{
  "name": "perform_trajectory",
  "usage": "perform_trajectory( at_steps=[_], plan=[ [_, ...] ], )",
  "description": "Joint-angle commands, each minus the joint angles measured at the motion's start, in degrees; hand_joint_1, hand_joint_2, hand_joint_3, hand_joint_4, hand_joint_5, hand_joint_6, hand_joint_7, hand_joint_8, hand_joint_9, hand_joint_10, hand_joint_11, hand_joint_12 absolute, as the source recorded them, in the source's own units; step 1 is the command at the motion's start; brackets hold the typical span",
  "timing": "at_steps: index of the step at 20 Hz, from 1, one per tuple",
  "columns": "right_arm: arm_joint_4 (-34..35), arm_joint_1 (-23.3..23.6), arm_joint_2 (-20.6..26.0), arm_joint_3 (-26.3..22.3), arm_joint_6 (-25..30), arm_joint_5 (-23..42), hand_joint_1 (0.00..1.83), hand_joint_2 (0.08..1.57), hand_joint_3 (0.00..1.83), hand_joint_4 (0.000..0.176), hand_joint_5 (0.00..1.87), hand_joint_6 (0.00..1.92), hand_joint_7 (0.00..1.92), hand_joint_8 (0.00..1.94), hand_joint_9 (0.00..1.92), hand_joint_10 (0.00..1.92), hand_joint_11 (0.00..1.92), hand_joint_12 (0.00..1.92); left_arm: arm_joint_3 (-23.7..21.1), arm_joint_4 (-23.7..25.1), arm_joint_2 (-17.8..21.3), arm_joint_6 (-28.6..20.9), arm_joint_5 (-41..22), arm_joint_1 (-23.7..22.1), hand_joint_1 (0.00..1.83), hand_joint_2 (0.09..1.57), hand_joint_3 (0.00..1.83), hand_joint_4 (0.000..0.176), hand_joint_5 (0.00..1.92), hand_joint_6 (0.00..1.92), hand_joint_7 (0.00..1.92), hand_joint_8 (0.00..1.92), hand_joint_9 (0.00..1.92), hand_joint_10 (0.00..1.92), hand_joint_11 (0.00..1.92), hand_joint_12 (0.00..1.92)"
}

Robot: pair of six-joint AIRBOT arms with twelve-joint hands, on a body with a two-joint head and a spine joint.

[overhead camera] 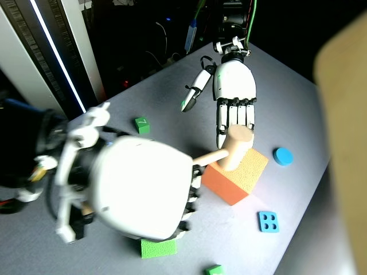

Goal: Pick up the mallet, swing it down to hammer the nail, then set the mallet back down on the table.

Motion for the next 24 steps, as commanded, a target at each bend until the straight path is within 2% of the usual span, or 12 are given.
perform_trajectory(
  at_steps=[1,5,10,14,18,19,21,24],
  plan=[
    [-0.79,-0.17,0.74,-0.91,-0.99,0.79,0.6,1.46,0.0,0.0,1.09,1.92,1.46,1.94,1.56,1.92,1.62,1.92,0.19,-0.41,-0.28,-0.46,-3.32,-0.57,0.0,1.12,0.0,0.0,0.13,0.0,0.13,0.0,0.13,0.01,0.05,0.16],
    [-0.8,-3.31,1.33,-2.79,-3.79,3.23,0.59,1.46,0.0,0.0,1.09,1.92,1.45,1.94,1.55,1.92,1.62,1.92,0.35,-0.41,-0.2,-0.77,-3.31,-1.05,0.0,1.12,0.0,0.0,0.11,0.0,0.11,0.0,0.11,0.0,0.03,0.16],
    [-0.83,-7.48,-2.58,-2.66,-8.07,2.21,0.59,1.47,0.0,0.0,1.09,1.92,1.44,1.94,1.54,1.92,1.61,1.92,0.38,-0.41,1.45,-0.86,-2.73,-3.11,0.0,1.13,0.0,0.0,0.13,0.01,0.14,0.01,0.13,0.01,0.04,0.17],
    [-0.86,-9.73,-8.02,0.5,-8.58,1.01,0.57,1.48,0.0,0.0,1.06,1.92,1.44,1.94,1.55,1.92,1.63,1.92,0.36,-0.41,3.16,-1.16,-2.48,-4.66,0.0,1.13,0.0,0.0,0.14,0.01,0.14,0.01,0.14,0.01,0.04,0.17],
    [-2.32,-11.77,-12.79,3.42,-8.52,1.43,0.68,1.42,0.0,0.0,1.1,1.92,1.43,1.94,1.53,1.92,1.61,1.92,-0.03,-0.38,4.83,-1.29,-2.29,-7.15,0.0,1.13,0.0,0.0,0.11,0.0,0.11,0.0,0.1,0.0,0.02,0.17],
    [-4.26,-11.99,-13.63,3.58,-8.09,1.12,0.69,1.42,0.0,0.0,1.08,1.92,1.42,1.94,1.52,1.92,1.6,1.92,-0.07,1.44,5.23,-2.89,-1.76,-8.0,0.0,1.13,0.0,0.0,0.12,0.0,0.12,0.01,0.12,0.01,0.04,0.17],
    [-10.47,-12.16,-14.96,3.7,-3.94,0.4,0.73,1.4,0.0,0.0,1.06,1.92,1.39,1.94,1.5,1.92,1.58,1.92,0.18,8.46,6.01,-8.4,0.48,-10.76,0.0,1.12,0.0,0.0,0.12,0.0,0.12,0.01,0.12,0.01,0.04,0.18],
    [-11.03,-12.22,-16.06,4.42,-3.65,-0.28,0.75,1.36,0.0,0.0,1.05,1.92,1.33,1.94,1.44,1.92,1.52,1.92,0.18,11.8,6.63,-11.22,0.39,-12.78,0.0,1.12,0.0,0.0,0.13,0.01,0.14,0.01,0.14,0.01,0.05,0.19]
  ],
)
